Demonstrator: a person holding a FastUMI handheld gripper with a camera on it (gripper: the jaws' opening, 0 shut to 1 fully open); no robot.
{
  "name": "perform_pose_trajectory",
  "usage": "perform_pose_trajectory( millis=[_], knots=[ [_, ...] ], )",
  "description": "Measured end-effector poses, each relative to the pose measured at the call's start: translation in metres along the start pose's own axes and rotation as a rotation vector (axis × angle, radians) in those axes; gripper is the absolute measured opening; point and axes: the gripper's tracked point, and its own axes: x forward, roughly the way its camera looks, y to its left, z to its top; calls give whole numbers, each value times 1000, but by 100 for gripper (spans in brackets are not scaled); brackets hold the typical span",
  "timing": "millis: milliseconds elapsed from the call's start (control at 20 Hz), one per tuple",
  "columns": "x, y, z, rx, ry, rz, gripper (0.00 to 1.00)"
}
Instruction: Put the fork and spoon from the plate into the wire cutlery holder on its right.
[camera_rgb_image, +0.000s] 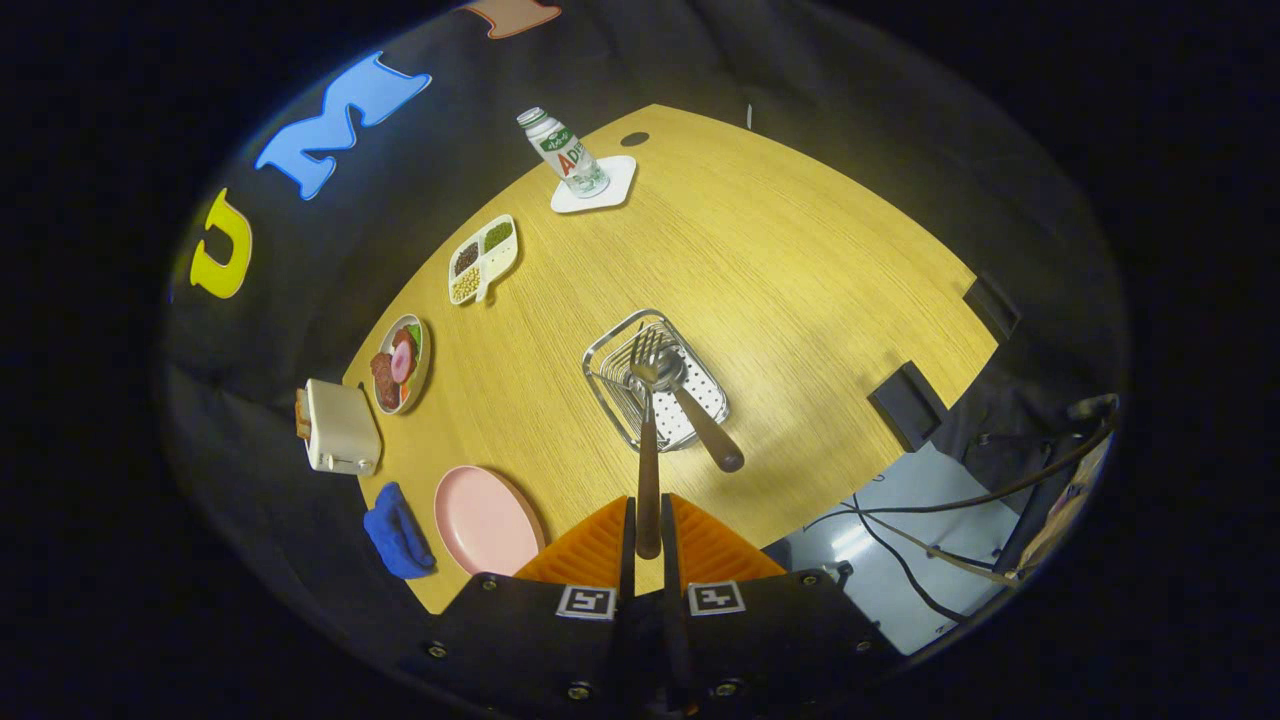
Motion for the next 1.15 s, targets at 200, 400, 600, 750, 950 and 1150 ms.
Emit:
perform_pose_trajectory(
  millis=[200, 400, 600, 750, 950, 1150],
  knots=[
    [-14, 10, 23, -38, -110, 17, 12],
    [-41, 29, 65, -100, -316, 46, 12],
    [-87, 51, 107, -163, -578, 64, 12],
    [-128, 67, 128, -235, -783, 51, 12],
    [-186, 92, 144, -330, -1028, 31, 12],
    [-230, 108, 151, -355, -1185, 43, 12]
  ],
)
